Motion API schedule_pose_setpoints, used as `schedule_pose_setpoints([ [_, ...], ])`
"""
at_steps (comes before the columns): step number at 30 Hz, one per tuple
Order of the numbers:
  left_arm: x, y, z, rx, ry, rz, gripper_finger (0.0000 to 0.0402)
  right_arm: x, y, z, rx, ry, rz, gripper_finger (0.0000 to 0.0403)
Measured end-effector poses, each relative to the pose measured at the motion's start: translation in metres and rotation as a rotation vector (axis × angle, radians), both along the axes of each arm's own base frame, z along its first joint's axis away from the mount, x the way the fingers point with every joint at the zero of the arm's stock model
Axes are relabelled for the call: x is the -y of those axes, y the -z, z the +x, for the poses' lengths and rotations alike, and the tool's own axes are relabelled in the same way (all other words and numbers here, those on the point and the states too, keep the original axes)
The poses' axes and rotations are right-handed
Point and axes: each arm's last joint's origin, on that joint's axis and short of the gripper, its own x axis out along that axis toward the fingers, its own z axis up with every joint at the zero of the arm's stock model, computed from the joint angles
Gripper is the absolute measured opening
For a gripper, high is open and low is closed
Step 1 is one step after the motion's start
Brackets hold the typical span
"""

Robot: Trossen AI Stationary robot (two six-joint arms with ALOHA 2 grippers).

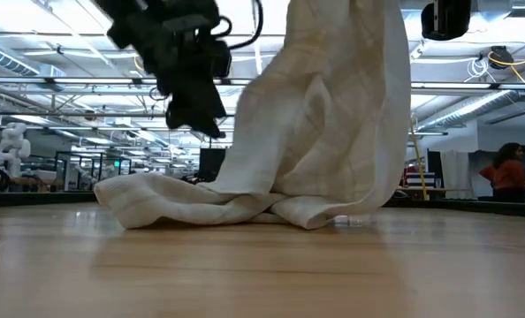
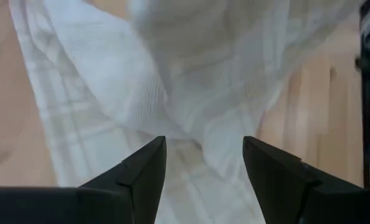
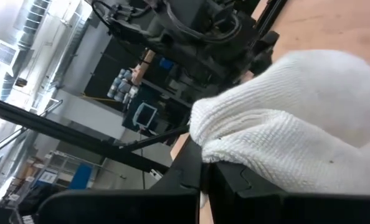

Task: Roll towel
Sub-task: Roll the towel

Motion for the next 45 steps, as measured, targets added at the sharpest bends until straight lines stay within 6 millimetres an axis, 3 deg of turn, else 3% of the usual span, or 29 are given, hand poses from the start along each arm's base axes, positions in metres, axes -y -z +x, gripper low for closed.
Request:
schedule_pose_setpoints([
  [8,0.025,0.03,-0.01,-0.018,-0.044,-0.016,0.0226,0.0,0.001,0.0,-0.007,-0.018,0.005,0.0003],
  [14,0.048,0.033,-0.009,0.084,-0.047,-0.002,0.0256,0.0,0.001,0.0,-0.012,-0.017,0.002,0.0004],
  [19,0.055,0.038,-0.009,0.081,-0.105,0.084,0.026,0.0,0.001,0.0,-0.012,-0.017,0.001,0.0004],
  [26,0.058,0.068,0.007,0.061,-0.074,0.056,0.0256,0.0,0.001,0.0,-0.014,-0.018,-0.006,0.0004],
  [31,0.06,0.077,0.015,0.089,-0.074,0.021,0.0193,0.0,0.001,0.0,-0.011,-0.017,-0.001,0.0004],
  [37,0.059,0.072,0.019,0.144,-0.112,-0.025,0.0027,0.0,0.0,-0.001,-0.009,-0.019,0.005,0.0004],
  [41,0.053,0.053,0.016,0.197,-0.188,-0.087,0.001,0.002,-0.003,-0.004,0.002,-0.048,0.035,0.0004],
  [45,0.047,0.014,0.008,0.333,-0.219,-0.064,0.0005,0.006,-0.012,-0.012,0.038,-0.078,0.056,0.0004],
])
